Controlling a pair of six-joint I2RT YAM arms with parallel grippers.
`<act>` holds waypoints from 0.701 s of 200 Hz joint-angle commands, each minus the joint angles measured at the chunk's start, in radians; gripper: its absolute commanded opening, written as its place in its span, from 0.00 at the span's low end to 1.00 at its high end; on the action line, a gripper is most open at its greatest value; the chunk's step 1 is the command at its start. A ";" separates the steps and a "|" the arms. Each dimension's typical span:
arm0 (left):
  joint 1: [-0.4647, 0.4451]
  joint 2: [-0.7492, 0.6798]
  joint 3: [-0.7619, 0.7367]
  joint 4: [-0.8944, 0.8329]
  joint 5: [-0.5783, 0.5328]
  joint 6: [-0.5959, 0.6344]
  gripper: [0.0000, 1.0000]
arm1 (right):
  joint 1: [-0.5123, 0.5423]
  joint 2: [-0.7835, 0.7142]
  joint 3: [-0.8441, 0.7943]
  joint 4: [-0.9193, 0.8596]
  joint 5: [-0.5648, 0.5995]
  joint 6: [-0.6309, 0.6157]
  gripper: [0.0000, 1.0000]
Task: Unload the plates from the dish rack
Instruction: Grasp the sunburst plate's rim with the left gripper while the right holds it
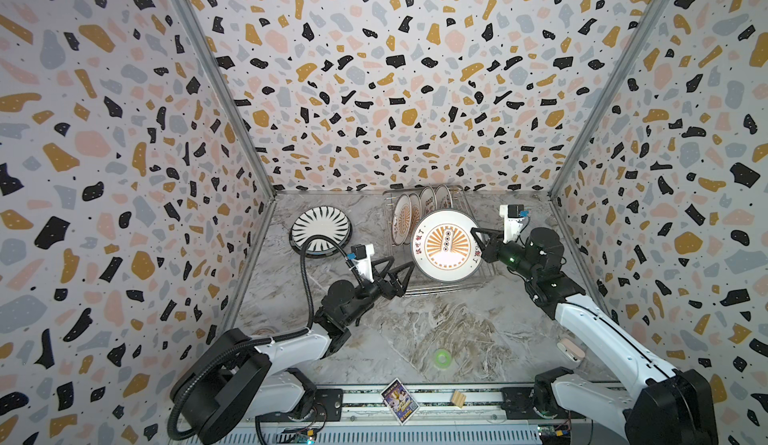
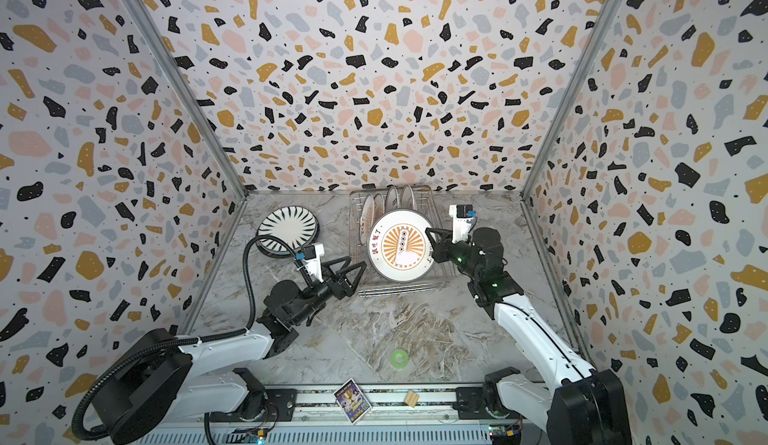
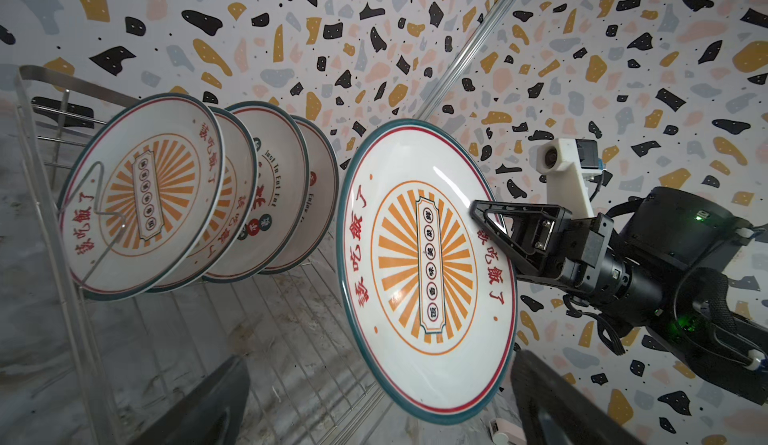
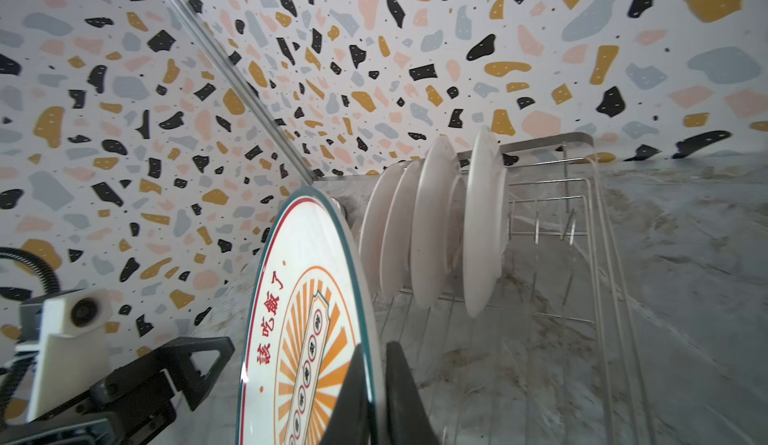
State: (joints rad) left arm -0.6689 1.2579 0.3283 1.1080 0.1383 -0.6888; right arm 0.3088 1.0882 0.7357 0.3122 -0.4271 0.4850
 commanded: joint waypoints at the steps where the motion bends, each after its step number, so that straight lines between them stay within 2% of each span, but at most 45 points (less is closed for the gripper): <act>1: -0.013 0.024 0.051 0.031 0.001 0.023 0.99 | -0.016 -0.042 0.008 0.132 -0.119 0.054 0.02; 22: -0.022 0.068 0.085 0.041 0.032 0.003 0.92 | -0.020 -0.037 -0.011 0.161 -0.148 0.069 0.02; 53: -0.026 0.114 0.118 0.045 0.028 0.004 0.72 | -0.019 -0.037 -0.017 0.146 -0.106 0.052 0.02; 70: -0.026 0.141 0.123 0.072 0.034 -0.017 0.53 | -0.019 -0.043 -0.026 0.141 -0.070 0.035 0.02; 88: -0.026 0.166 0.137 0.079 0.045 -0.033 0.38 | -0.018 -0.044 -0.044 0.167 -0.070 0.035 0.02; 106: -0.026 0.186 0.138 0.108 0.052 -0.056 0.18 | -0.016 -0.035 -0.049 0.175 -0.079 0.031 0.02; 140: -0.026 0.214 0.155 0.135 0.061 -0.079 0.14 | -0.010 -0.004 -0.070 0.206 -0.100 0.020 0.02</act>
State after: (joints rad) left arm -0.6903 1.4593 0.4446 1.1557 0.1764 -0.7658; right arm 0.2928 1.0843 0.6624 0.4278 -0.5018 0.5007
